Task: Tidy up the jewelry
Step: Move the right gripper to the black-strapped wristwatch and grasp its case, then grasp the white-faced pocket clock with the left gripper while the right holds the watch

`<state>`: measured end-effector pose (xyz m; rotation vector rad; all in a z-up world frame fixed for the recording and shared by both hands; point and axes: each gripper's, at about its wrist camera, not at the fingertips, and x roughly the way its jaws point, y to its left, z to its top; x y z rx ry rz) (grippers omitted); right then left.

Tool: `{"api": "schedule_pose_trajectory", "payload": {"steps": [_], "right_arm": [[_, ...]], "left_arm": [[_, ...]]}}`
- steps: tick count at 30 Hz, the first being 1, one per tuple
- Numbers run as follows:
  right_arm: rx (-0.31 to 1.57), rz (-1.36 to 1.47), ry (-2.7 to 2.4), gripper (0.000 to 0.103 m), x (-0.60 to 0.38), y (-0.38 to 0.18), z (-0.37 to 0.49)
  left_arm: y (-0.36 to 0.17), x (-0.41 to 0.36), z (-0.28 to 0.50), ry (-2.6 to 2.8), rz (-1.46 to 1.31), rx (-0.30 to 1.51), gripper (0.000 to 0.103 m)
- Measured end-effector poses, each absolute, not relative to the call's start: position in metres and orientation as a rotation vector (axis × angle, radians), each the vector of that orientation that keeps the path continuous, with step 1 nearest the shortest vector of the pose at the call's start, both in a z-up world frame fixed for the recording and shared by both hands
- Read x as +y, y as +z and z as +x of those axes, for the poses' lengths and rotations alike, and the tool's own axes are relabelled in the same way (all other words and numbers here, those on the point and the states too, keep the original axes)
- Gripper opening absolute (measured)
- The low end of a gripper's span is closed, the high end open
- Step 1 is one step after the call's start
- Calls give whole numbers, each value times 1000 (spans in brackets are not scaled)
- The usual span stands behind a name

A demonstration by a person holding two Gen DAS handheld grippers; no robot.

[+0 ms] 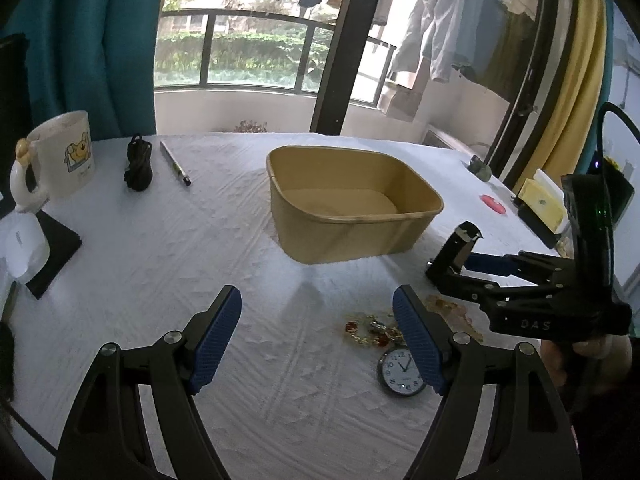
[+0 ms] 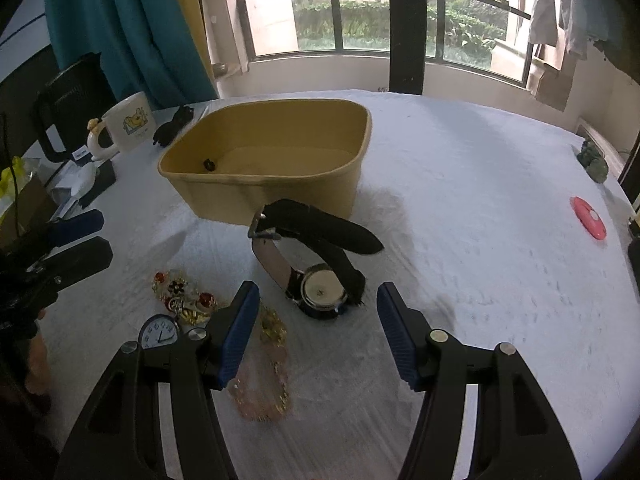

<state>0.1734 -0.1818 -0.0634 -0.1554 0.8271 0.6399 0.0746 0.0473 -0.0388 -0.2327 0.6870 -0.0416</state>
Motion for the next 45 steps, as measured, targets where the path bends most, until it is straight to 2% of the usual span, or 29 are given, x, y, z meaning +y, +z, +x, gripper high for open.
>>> {"api": "schedule_pose_trajectory", "payload": {"steps": [13,16,20,45], "right_arm": [[860,-151,619,61,-172,-71,188],[855,-167,615,47,-172,-71,189],[850,-155,624,42,-176,-71,189],[749,-62,638,42,-218,-52,168]], "left_arm": [[-46,57,78,-66,-273,698,81],[-45,54,77,-73,-267,697,81],[-44,51,74,-75,-258,698,81],[-57,-10,75,-152,-136,842,81]]}}
